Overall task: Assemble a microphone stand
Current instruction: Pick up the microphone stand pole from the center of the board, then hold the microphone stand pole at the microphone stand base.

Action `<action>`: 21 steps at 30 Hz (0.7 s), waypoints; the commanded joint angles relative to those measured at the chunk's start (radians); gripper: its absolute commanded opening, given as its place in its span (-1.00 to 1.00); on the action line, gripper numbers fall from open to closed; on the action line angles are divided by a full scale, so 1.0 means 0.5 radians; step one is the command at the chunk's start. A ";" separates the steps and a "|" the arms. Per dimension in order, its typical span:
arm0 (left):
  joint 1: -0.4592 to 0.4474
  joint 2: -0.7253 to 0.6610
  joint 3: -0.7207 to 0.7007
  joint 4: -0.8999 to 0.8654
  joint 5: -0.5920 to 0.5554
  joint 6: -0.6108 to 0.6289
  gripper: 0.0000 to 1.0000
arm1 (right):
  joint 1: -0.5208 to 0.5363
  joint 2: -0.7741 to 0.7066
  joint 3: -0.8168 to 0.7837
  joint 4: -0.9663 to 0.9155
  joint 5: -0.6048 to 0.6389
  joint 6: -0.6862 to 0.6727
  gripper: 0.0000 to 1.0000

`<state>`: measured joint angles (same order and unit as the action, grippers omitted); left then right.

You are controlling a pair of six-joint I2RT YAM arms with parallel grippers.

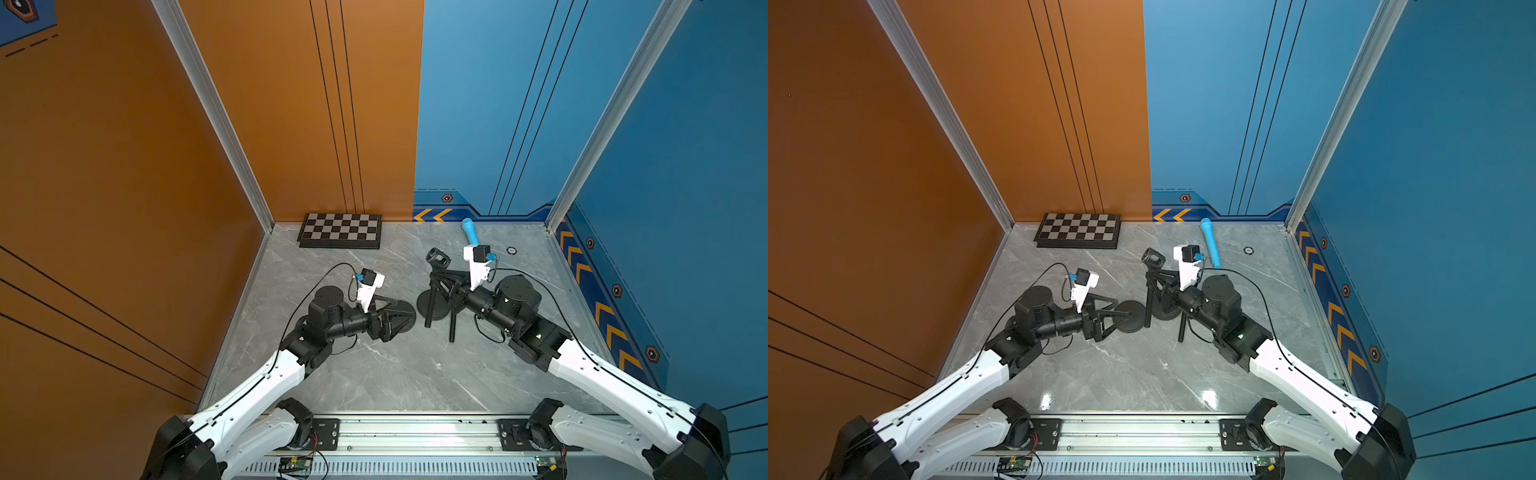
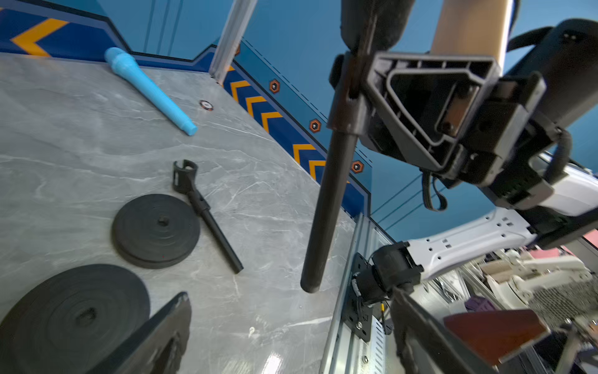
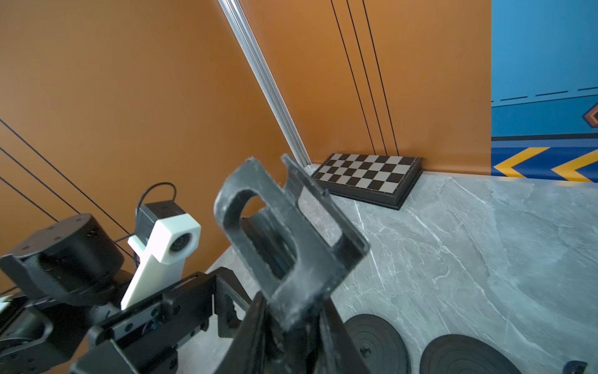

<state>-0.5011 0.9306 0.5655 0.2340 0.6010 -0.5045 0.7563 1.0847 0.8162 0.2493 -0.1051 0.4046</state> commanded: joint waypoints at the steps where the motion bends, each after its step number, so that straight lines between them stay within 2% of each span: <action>1: 0.142 -0.116 -0.113 -0.117 -0.323 -0.169 0.93 | 0.133 0.217 -0.001 0.345 0.384 -0.314 -0.92; 4: 0.306 -0.127 -0.149 -0.373 -0.501 -0.283 0.92 | 0.208 0.481 -0.016 0.734 0.477 -0.467 -0.89; 7: 0.476 -0.110 -0.206 -0.424 -0.465 -0.385 0.92 | 0.268 0.716 0.021 1.014 0.521 -0.569 -0.89; 9: 0.527 -0.125 -0.234 -0.416 -0.490 -0.422 0.92 | 0.295 0.848 0.048 1.144 0.568 -0.606 -0.89; 16: 0.520 -0.143 -0.297 -0.311 -0.598 -0.377 0.94 | 0.272 1.230 0.046 1.634 0.632 -0.667 -0.89; 21: 0.430 -0.160 -0.365 -0.214 -0.760 -0.263 0.96 | 0.246 1.374 0.059 1.741 0.609 -0.622 -0.90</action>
<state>-0.2657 0.8650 0.4034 0.0856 0.2893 -0.6785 0.8864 1.7557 0.8162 0.9886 0.1795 0.1009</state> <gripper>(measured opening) 0.979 0.255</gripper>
